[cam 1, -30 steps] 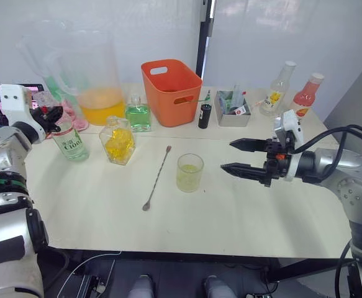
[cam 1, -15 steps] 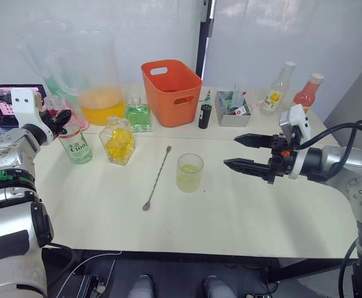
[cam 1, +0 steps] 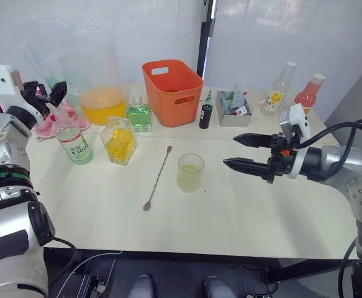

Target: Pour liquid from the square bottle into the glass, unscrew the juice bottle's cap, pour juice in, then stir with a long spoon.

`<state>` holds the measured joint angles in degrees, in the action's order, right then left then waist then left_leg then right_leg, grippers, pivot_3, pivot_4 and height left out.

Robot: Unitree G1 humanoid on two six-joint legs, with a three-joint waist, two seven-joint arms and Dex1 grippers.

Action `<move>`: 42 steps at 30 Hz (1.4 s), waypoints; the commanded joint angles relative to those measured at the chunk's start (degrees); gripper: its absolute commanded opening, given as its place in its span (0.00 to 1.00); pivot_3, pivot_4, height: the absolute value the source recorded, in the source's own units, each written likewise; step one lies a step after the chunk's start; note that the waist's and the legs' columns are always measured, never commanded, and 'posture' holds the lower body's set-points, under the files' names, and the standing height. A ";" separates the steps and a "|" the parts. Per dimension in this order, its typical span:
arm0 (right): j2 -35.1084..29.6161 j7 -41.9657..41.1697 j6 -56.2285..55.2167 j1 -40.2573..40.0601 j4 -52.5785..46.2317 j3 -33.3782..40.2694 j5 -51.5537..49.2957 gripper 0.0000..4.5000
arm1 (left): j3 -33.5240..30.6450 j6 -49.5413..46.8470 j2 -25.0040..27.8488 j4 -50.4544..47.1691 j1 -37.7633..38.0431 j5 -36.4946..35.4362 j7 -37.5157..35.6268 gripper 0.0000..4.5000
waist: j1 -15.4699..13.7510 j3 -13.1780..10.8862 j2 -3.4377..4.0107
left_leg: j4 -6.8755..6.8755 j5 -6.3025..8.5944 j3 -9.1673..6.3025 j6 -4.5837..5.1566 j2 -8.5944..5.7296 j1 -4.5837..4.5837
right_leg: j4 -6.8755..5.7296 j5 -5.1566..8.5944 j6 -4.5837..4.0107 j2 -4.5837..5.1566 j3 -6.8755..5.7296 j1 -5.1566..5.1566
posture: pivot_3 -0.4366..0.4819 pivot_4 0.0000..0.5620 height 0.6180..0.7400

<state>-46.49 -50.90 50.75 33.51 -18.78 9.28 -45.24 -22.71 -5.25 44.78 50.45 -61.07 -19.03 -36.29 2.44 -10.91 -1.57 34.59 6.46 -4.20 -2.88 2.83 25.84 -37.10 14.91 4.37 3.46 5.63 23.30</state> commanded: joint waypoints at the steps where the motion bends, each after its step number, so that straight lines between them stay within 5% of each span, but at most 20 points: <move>1: -0.39 -0.54 -1.34 1.85 -0.32 0.59 -0.27 1.00 | -1.46 0.82 0.37 -7.33 -1.53 -3.60 -3.25 0.99 | 0.00 0.00 0.00 | 0.00 0.00 0.00 0.00 0.00 0.00 | 0.00 0.00 0.00 0.00 0.00 0.00 | 0.48 0.27 1.00; 10: -0.47 -1.52 -3.26 2.45 1.29 0.00 1.57 1.00 | 3.23 -21.39 1.14 -38.17 7.54 -16.36 -14.63 0.99 | 0.08 0.00 0.00 | 0.01 0.00 -0.01 0.00 0.00 -0.03 | -0.02 -0.11 -0.18 0.00 0.03 -0.04 | 0.48 0.27 1.00; 19: -0.18 -0.23 -8.90 0.96 5.25 -2.32 8.89 1.00 | 3.67 -37.43 3.20 -59.25 23.15 -25.33 -15.05 0.99 | 0.33 0.00 0.00 | 0.01 0.00 0.00 0.00 0.02 -0.08 | -0.02 -0.02 -0.07 -0.01 0.04 -0.04 | 0.48 0.27 1.00; 27: 1.03 -1.98 -16.66 -8.05 9.69 -1.23 13.25 1.00 | 4.19 -30.39 4.73 -66.42 43.72 -17.61 -16.54 0.99 | 0.15 0.00 0.00 | -0.01 0.00 0.04 0.00 0.02 -0.14 | 0.03 -0.01 -0.12 0.00 0.08 -0.08 | 0.48 0.27 1.00; 42: 2.06 -5.38 -32.45 -25.94 25.82 10.62 15.72 1.00 | -6.92 -10.14 -1.90 -53.04 66.32 -8.69 -14.63 0.99 | 0.03 0.00 0.01 | -0.09 0.01 0.12 -0.01 0.06 -0.32 | 0.09 0.28 -0.51 0.04 0.11 -0.14 | 0.48 0.27 1.00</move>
<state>-44.60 -55.74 20.89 7.91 6.59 17.08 -29.25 -26.76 -18.77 42.83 -3.87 5.04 -28.73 -50.75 2.47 -10.90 -1.57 34.50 6.48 -4.08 -2.89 2.90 25.50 -37.01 15.18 3.85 3.50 5.75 23.16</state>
